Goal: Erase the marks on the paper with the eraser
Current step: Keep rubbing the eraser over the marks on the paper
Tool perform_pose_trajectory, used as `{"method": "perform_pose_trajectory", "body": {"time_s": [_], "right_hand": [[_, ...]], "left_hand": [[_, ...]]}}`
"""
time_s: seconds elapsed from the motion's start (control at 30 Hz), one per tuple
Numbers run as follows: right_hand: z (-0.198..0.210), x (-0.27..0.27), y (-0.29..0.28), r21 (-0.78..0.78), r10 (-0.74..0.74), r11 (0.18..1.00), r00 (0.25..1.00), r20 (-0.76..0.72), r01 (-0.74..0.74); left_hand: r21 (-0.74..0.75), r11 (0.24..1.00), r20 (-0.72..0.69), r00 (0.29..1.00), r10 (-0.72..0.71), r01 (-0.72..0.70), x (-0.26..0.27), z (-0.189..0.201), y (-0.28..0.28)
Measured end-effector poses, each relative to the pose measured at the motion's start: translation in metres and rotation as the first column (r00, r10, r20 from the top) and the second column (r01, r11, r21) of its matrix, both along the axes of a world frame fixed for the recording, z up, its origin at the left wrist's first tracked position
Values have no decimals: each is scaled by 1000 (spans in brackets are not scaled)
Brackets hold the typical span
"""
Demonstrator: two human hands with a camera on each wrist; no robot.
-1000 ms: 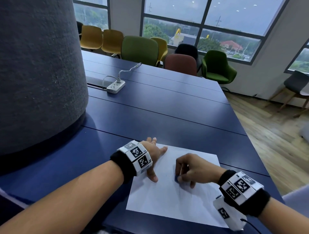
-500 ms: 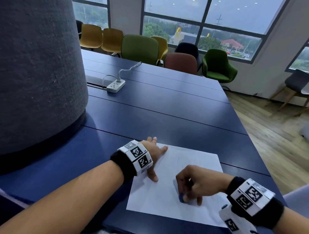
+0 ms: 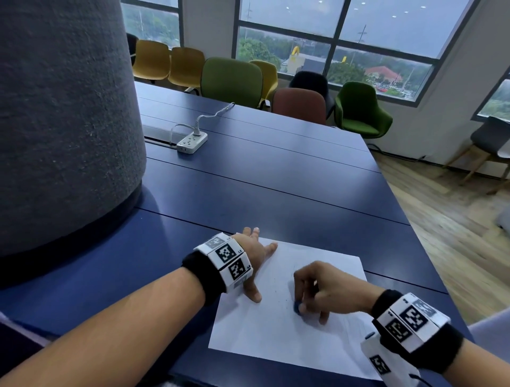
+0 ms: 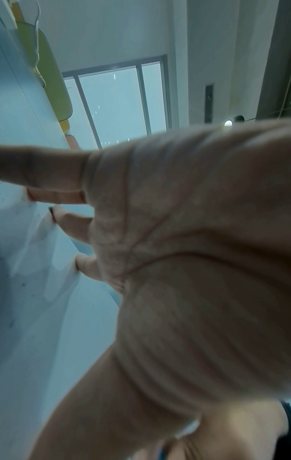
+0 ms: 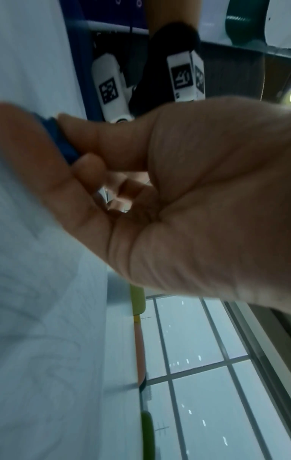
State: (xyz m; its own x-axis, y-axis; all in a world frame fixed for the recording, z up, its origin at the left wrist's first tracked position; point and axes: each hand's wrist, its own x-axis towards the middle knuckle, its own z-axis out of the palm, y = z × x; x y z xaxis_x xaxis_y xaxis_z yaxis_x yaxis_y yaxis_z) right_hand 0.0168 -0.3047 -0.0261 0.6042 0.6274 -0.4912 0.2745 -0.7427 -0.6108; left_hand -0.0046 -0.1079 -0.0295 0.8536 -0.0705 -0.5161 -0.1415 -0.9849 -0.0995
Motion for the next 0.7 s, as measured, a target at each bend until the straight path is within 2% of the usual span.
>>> {"method": "perform_pose_trajectory", "body": {"time_s": [0.07, 0.1, 0.17, 0.23, 0.33, 0.37, 0.47, 0.5, 0.63, 0.7], "right_hand": [[3, -2, 0, -79, 78, 993, 991, -113, -87], [5, 1, 2, -97, 76, 991, 991, -111, -87], [5, 19, 9, -67, -7, 998, 1000, -7, 7], [3, 42, 17, 13, -157, 988, 982, 102, 156], [1, 60, 23, 95, -321, 946, 936, 146, 310], [0, 58, 23, 92, -316, 948, 940, 125, 306], [-1, 42, 27, 30, -149, 988, 989, -10, 150], [-2, 41, 27, 23, -130, 991, 991, -13, 131], [-2, 57, 28, 116, -315, 947, 938, 142, 300], [-2, 52, 31, 105, -278, 958, 951, 135, 265]], "left_hand": [[0, 1000, -3, 1000, -3, 3, 0, 0, -1], [0, 1000, -3, 1000, -5, 5, 0, 0, -1], [4, 1000, -1, 1000, -10, 10, 1, 0, -1], [10, 1000, -1, 1000, -12, 12, 1, 0, -1], [18, 1000, 2, 1000, -16, 16, 2, 0, 0], [19, 1000, 3, 1000, -17, 17, 1, -1, 0], [17, 1000, -2, 1000, -15, 15, 2, -2, 0], [14, 1000, -6, 1000, -17, 18, 2, -1, 0], [13, 1000, -5, 1000, -13, 13, 2, -1, 0], [22, 1000, -2, 1000, -13, 13, 3, -1, 0]]}}
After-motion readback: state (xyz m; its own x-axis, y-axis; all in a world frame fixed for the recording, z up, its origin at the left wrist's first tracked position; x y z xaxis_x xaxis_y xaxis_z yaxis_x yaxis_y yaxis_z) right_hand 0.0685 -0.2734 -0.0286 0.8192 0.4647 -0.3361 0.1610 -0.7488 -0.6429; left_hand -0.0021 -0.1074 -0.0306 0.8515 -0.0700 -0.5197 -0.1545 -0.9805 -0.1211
